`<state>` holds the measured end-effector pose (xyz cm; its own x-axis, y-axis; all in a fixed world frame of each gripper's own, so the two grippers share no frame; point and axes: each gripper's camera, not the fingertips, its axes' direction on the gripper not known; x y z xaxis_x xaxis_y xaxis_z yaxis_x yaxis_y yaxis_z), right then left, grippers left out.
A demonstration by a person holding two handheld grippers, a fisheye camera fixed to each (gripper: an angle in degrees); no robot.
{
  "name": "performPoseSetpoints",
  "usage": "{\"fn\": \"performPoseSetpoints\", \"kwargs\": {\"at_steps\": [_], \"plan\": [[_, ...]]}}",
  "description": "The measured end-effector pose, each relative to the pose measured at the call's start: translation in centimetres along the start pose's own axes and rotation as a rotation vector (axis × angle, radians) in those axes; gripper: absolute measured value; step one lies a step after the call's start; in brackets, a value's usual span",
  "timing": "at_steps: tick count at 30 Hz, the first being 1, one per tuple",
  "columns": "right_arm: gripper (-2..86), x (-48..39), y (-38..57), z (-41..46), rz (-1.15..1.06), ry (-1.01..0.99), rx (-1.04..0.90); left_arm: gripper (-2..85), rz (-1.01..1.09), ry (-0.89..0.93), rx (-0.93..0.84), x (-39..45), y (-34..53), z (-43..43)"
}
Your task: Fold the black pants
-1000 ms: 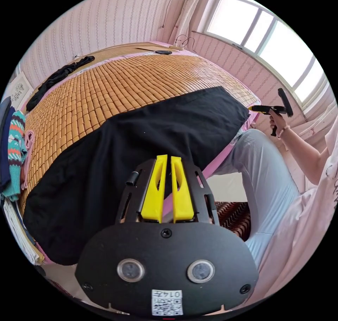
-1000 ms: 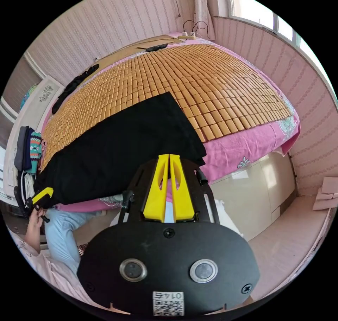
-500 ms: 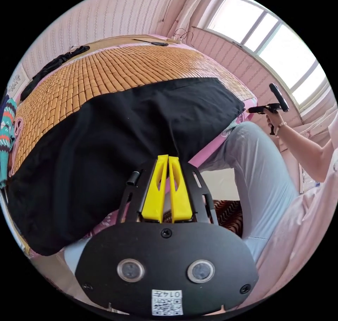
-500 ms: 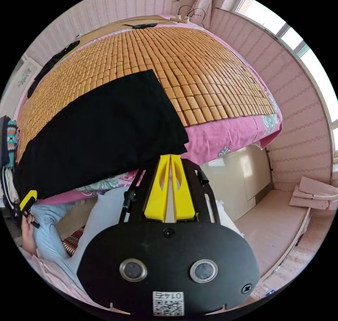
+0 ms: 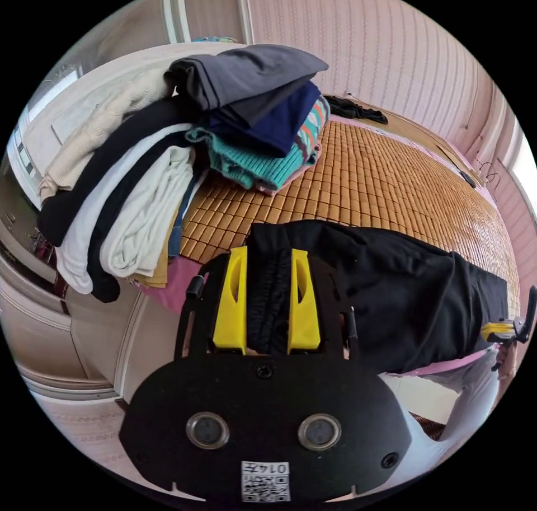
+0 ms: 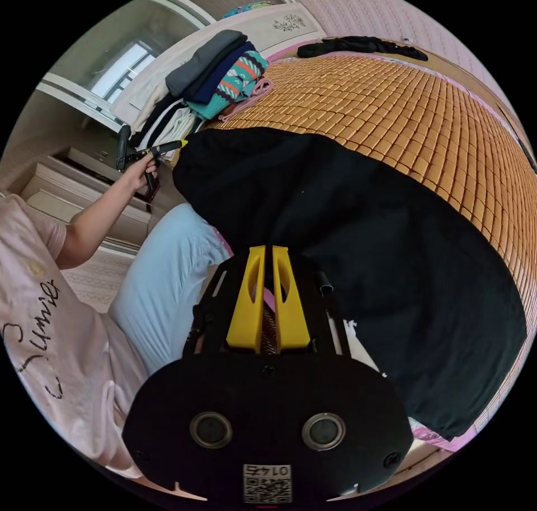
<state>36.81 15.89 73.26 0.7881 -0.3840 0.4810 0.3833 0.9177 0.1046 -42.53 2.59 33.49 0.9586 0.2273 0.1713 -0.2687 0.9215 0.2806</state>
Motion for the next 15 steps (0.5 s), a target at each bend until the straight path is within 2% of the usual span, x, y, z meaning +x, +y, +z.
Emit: {"fn": "performPoseSetpoints", "kwargs": {"at_steps": [2, 4, 5, 7, 10, 12, 15], "plan": [[0.1, -0.9, -0.5, 3.0, -0.006, 0.024, -0.081, 8.6, -0.023, 0.055, -0.097, -1.5, -0.9, 2.9], [0.1, -1.1, -0.8, 4.7, 0.0, 0.057, -0.143, 2.7, 0.014, 0.219, -0.207, -2.0, -1.7, 5.2], [0.0, -1.2, -1.0, 5.3, 0.003, 0.077, -0.163, 2.2, 0.028, 0.225, -0.202, -2.1, -1.8, 5.0], [0.0, -1.5, -1.4, 5.5, -0.001, 0.088, -0.152, 0.9, 0.073, 0.176, -0.137, -2.3, -3.0, 3.1], [0.0, -2.0, -2.1, 5.9, -0.012, 0.134, -0.14, 0.2, 0.028, 0.124, -0.021, -3.9, -5.3, 0.8], [0.0, -2.0, -2.5, 6.9, -0.002, 0.142, -0.16, 0.0, 0.046, 0.116, -0.029, -4.2, -6.7, 1.7], [-0.1, -2.1, -2.9, 8.2, 0.025, 0.138, -0.152, 0.0, 0.197, -0.022, -0.169, -1.9, -7.1, 6.2]]}}
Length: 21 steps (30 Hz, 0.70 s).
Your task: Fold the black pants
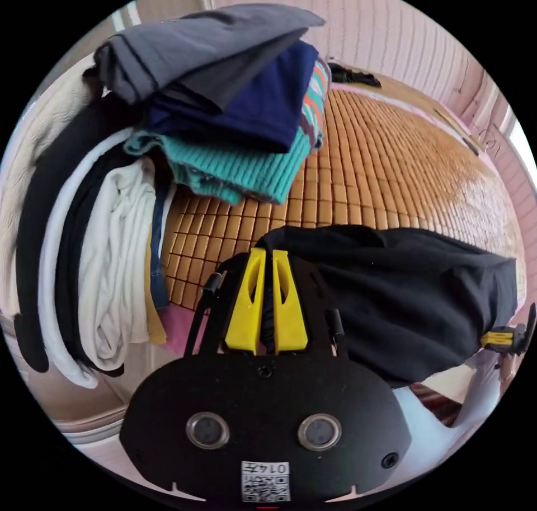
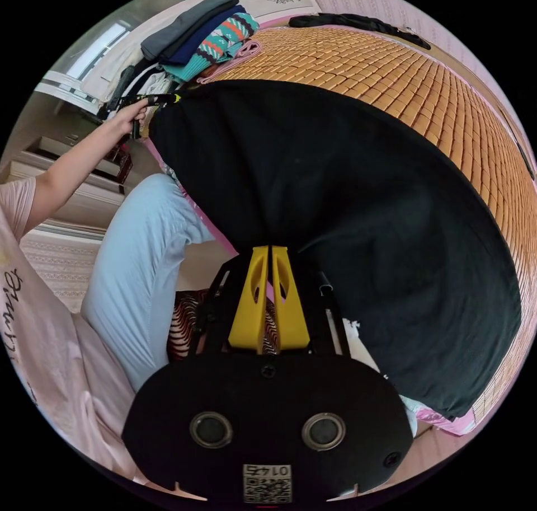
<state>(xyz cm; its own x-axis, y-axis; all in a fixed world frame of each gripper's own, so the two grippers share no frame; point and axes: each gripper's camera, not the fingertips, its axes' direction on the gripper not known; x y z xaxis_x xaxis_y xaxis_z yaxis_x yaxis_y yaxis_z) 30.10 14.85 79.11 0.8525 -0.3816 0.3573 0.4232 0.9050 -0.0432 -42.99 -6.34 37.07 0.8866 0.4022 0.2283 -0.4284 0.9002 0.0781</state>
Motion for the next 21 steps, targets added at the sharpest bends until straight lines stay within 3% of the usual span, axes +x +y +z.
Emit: {"fn": "performPoseSetpoints", "kwargs": {"at_steps": [2, 5, 9, 14, 21], "plan": [[-0.1, -0.3, -0.4, 0.2, 0.007, -0.014, -0.004, 0.4, 0.086, -0.078, -0.033, 1.4, 0.2, 1.6], [-0.2, -0.3, -1.1, -1.1, 0.01, -0.016, 0.035, 2.7, 0.021, -0.058, 0.027, 0.1, 0.6, 0.0], [-0.2, 0.5, -3.8, -3.8, -0.021, 0.053, 0.145, 7.3, -0.053, -0.075, 0.236, -1.8, 3.4, -6.5], [-0.3, 2.3, -11.2, -3.1, -0.024, 0.127, 0.179, 6.1, -0.007, -0.224, 0.435, 0.2, 7.6, -11.1], [-0.1, 2.8, -18.2, 2.1, 0.008, 0.214, 0.03, 5.8, -0.136, 0.206, 0.223, -7.6, 2.0, -4.3]]}}
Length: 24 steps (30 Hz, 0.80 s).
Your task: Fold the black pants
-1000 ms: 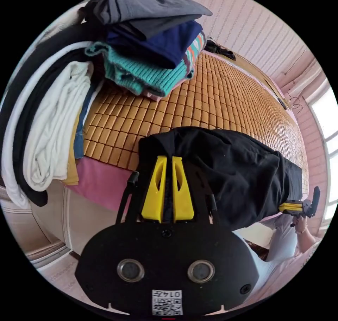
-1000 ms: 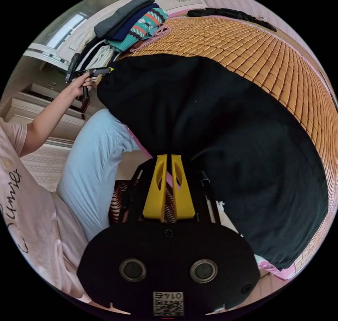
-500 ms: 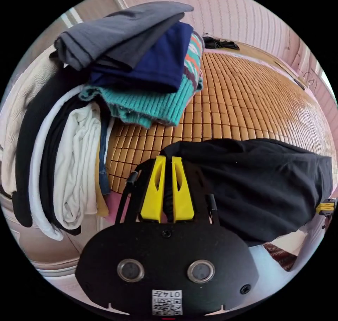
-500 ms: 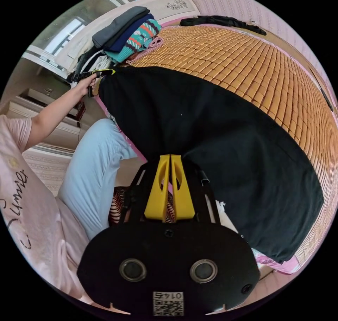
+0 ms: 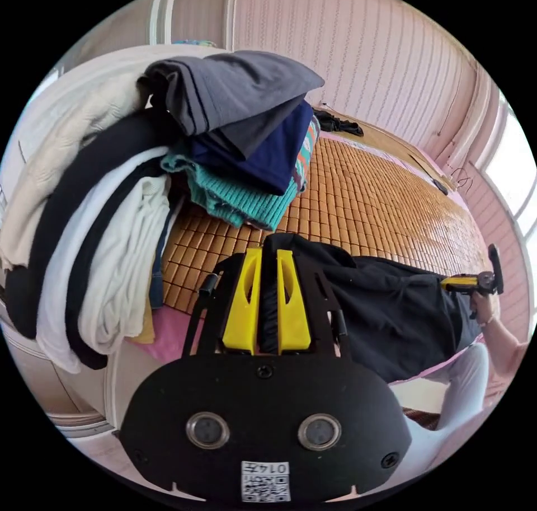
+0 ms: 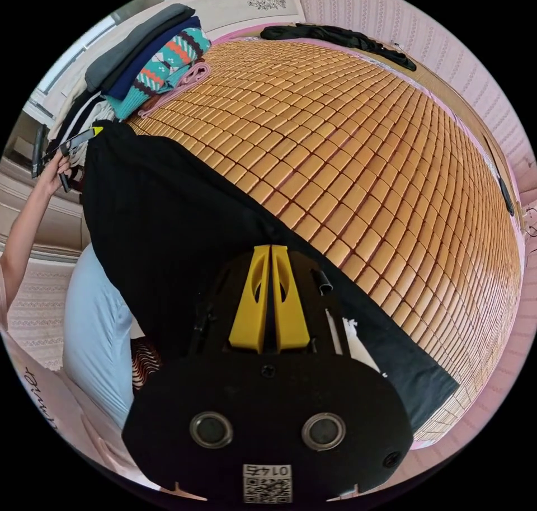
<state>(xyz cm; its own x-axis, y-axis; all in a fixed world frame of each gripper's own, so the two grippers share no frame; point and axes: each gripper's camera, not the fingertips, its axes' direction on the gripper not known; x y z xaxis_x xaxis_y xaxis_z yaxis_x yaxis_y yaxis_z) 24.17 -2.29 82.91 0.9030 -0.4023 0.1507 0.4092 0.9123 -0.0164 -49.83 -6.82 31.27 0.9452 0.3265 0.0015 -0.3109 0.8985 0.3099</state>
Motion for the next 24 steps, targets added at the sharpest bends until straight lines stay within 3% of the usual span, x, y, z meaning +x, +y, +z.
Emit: {"fn": "performPoseSetpoints", "kwargs": {"at_steps": [7, 9, 11, 13, 17, 19, 24], "plan": [[1.4, -1.1, -2.3, -0.2, 0.03, -0.001, 0.07, 7.7, -0.266, 0.26, -0.226, -6.6, -3.3, 5.1], [3.6, -2.2, -2.7, -1.3, -0.025, 0.034, 0.155, 7.5, -0.244, 0.295, -0.222, -7.1, -2.8, 5.1], [6.4, -3.7, -4.4, -0.5, -0.128, 0.043, 0.116, 7.4, -0.209, 0.302, -0.218, -7.0, -2.4, 4.9], [3.8, -4.6, -6.0, 1.6, -0.191, 0.065, 0.003, 7.5, -0.165, 0.285, -0.203, -6.5, -2.2, 4.7], [-0.5, -4.5, -8.3, 0.4, -0.17, 0.108, 0.058, 8.4, -0.138, 0.29, -0.163, -6.1, -2.6, 3.3], [-0.8, -3.8, -9.3, 0.4, -0.142, 0.057, 0.056, 8.8, -0.14, 0.374, -0.048, -6.1, -2.8, 0.7], [-0.9, -4.3, -11.6, 2.4, -0.132, 0.075, 0.019, 6.4, 0.029, 0.315, 0.099, -1.1, -1.5, -4.9]]}}
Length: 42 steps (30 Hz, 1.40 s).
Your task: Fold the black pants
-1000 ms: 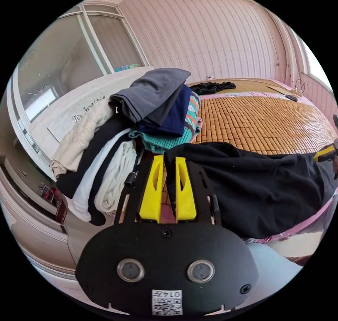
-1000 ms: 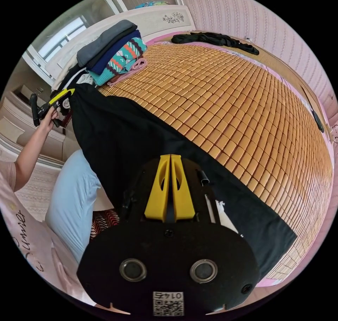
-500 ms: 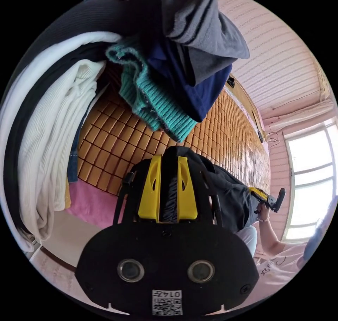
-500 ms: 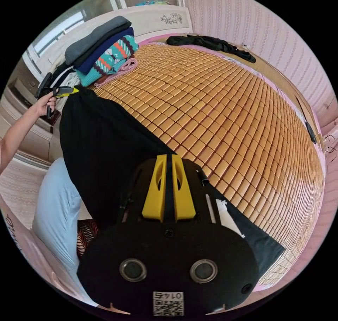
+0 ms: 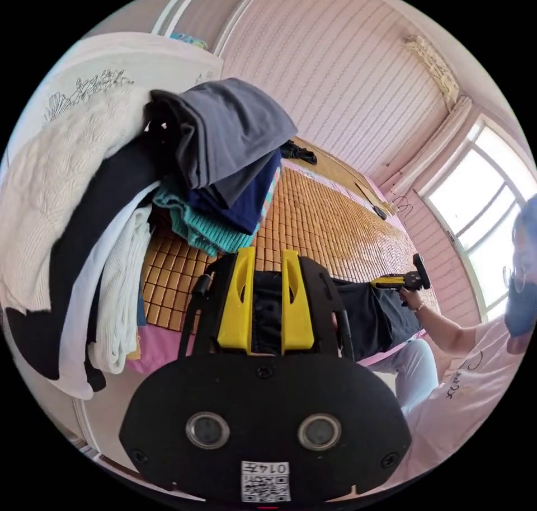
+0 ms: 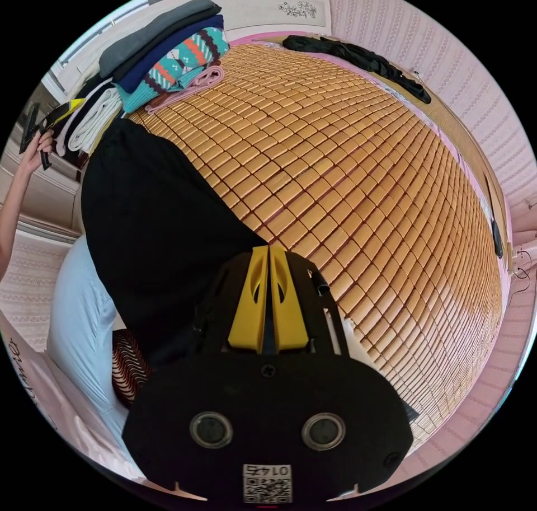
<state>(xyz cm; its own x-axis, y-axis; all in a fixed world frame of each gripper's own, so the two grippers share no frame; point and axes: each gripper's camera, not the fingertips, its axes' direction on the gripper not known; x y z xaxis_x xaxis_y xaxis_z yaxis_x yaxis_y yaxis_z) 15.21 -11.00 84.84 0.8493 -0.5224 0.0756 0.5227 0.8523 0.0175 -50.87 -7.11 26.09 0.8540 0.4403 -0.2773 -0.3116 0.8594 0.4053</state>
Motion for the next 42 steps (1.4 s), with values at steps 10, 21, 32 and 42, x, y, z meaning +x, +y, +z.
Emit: {"fn": "performPoseSetpoints", "kwargs": {"at_steps": [10, 21, 32, 42], "plan": [[-0.6, -0.2, -2.1, 0.0, 0.045, -0.097, 0.017, -0.9, 0.416, 0.345, -0.115, 29.8, 12.4, 14.2], [-0.3, -2.3, -10.1, 6.2, -0.067, -0.137, -0.343, -1.0, 0.613, 0.148, -0.462, 42.4, 20.1, 25.8], [-0.4, -6.0, -14.1, 7.9, -0.161, 0.033, -0.36, -1.0, 0.755, 0.097, -0.408, 49.2, 24.3, 29.0], [-0.7, -9.5, -15.5, 8.9, -0.34, 0.216, -0.424, -1.0, 0.929, 0.006, -0.431, 55.4, 26.3, 31.4]]}}
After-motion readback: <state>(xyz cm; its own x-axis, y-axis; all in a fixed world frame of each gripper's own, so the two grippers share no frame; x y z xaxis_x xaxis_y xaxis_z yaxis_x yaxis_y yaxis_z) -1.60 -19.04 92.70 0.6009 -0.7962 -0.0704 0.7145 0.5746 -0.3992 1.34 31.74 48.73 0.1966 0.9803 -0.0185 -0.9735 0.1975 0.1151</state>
